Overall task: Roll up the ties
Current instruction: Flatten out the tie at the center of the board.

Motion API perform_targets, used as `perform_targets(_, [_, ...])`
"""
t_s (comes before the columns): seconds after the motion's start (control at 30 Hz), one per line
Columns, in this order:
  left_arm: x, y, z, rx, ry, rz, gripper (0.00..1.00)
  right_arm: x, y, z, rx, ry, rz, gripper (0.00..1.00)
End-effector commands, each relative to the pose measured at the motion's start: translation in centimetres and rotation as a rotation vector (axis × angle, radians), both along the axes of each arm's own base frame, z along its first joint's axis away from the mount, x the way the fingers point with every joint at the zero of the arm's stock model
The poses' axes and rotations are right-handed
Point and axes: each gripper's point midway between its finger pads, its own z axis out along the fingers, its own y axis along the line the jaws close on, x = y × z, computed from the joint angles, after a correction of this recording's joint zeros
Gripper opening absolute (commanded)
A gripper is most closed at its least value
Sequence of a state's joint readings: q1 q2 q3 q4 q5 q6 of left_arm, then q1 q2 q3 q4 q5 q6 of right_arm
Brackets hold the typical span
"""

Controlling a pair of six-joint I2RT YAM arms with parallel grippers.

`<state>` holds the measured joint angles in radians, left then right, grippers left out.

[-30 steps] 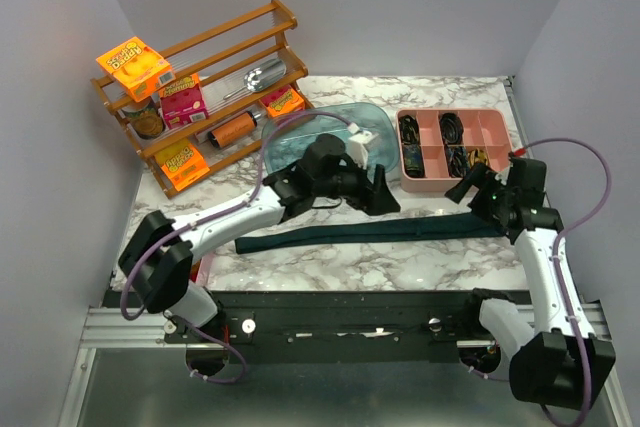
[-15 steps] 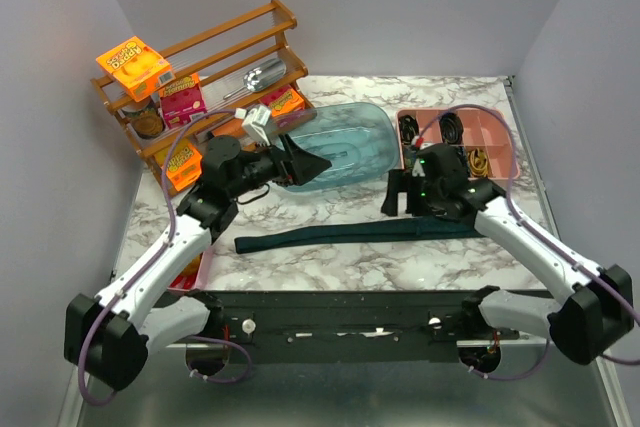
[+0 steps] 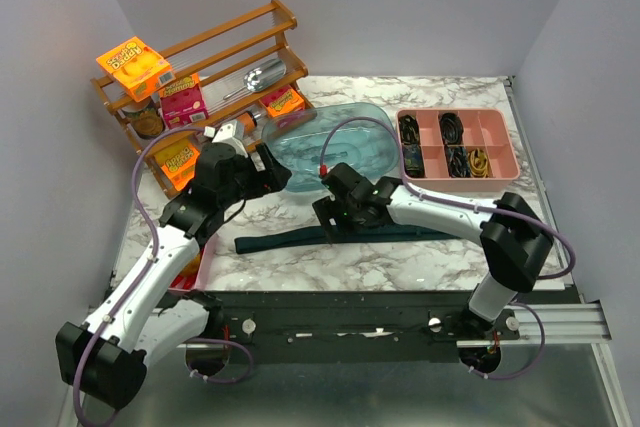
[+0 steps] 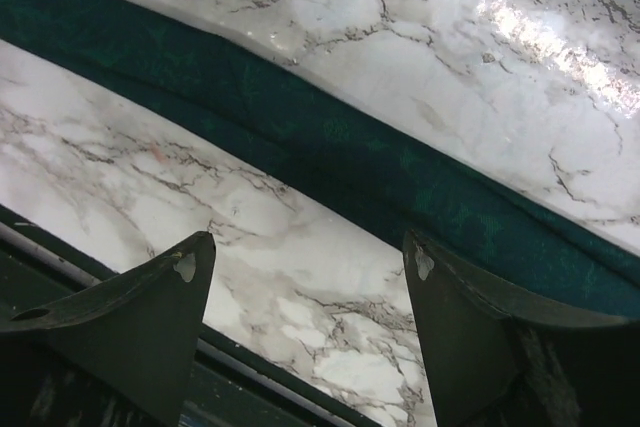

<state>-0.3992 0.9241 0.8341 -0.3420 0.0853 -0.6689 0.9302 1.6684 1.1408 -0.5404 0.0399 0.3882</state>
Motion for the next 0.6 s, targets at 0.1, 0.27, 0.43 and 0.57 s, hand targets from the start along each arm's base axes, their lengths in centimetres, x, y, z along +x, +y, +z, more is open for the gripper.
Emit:
perform_targets(0.1, [-0.3,3.4,-7.4,0.185,0.227,0.146,0.91,2.2,1.5,-1.0,-0.016,-0.039,-0.013,0.83])
perform_targets(0.27, [-0.8,3.8,-10.3,0.194,0.289,0.175,0.9,3.2,1.5,-1.9,-0.058,-0.066,-0.027,0.76])
perform_targets(0.43, [-1.4,4.5,-11.5,0.226,0.318,0.193,0.89,3.8,0.9,-3.4,-0.12,-0.072,-0.04,0.66])
perform_targets(0.57, [-1.6,5.0,-12.0,0.252,0.323,0.206,0.89,3.7,0.5,-4.2,-0.146,-0.062,-0.05,0.66])
